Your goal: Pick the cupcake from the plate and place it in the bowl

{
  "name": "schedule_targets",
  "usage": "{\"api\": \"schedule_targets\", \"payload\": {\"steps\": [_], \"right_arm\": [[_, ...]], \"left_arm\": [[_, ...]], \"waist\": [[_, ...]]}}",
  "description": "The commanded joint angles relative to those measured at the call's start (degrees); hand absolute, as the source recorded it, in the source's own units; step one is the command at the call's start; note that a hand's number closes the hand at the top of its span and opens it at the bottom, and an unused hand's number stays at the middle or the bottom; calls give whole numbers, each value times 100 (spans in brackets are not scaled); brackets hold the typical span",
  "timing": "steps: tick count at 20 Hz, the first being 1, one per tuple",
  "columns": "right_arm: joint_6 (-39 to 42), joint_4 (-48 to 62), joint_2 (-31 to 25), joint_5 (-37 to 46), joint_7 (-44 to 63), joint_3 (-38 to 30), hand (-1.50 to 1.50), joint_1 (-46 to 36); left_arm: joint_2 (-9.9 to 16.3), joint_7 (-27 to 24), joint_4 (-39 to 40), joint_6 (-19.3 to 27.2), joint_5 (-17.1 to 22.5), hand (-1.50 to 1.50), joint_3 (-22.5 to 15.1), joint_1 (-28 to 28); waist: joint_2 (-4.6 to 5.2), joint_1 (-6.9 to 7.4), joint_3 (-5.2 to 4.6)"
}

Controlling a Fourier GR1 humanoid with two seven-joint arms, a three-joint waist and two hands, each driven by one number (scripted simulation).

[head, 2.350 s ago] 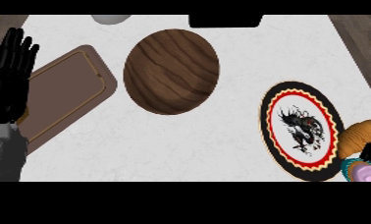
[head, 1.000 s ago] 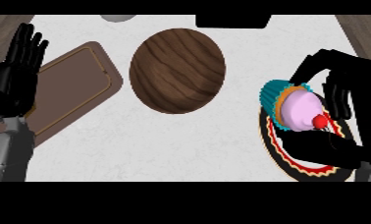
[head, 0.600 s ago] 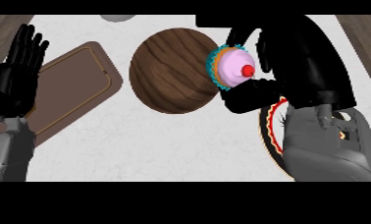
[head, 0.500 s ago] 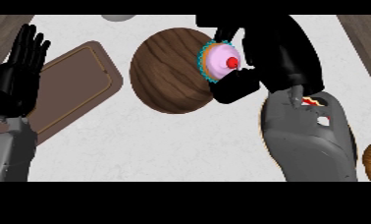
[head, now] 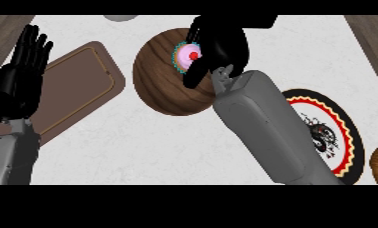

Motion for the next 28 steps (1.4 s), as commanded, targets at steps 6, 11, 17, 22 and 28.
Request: {"api": "schedule_targets", "payload": {"steps": [6, 11, 17, 22, 28], "right_arm": [[-1958, 1993, 16, -170, -153, 288, -150, 236], [-3241, 2526, 16, -1311, -903, 398, -150, 156], [-4507, 2510, 16, -1557, -1927, 114, -150, 26], [-5557, 2501, 8, -1156, -2117, -149, -150, 229], [-5419, 1144, -589, -1526, -2022, -618, -150, 1109]], "left_arm": [[51, -46, -101, -155, 167, 0, 136, 146], [128, 16, 113, -224, 164, 0, 119, -143], [-138, 16, -79, 44, -69, 0, -94, 30], [46, -190, 31, -214, 177, 0, 207, 253], [246, -41, 280, -130, 108, 0, 358, -14]], "waist": [[8, 44, 4], [44, 151, 9], [11, 25, 11], [-17, -70, 5], [-55, -239, 6]]}}
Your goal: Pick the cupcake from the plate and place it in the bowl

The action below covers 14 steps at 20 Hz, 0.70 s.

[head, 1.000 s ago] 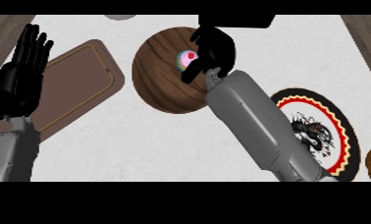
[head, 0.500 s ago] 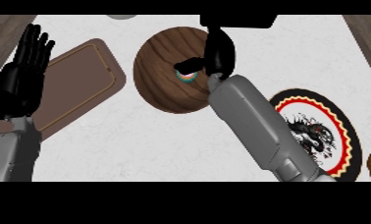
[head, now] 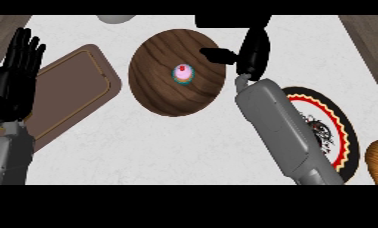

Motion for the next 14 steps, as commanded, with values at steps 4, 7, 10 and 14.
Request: {"api": "schedule_targets", "payload": {"steps": [4, 7, 10, 14], "right_arm": [[391, -2115, -929, -833, -569, -404, -150, 1736], [598, -2738, -1229, -1379, -1187, -678, -150, 2589], [890, -3110, -1505, -1994, -1773, -1130, -150, 3229], [1520, -3372, -1722, -2597, -2188, -1669, -150, 3682]], "left_arm": [[-155, 112, -230, 178, -68, 0, -61, 131], [-46, -90, -16, 44, -7, 0, 87, 190], [65, 160, -521, -186, 151, 0, 69, 438], [-2, 341, -576, 33, 40, 0, 38, 262]], "waist": [[-42, -165, 6], [-16, -136, 4], [-15, -43, 8], [-5, -19, 3]]}}
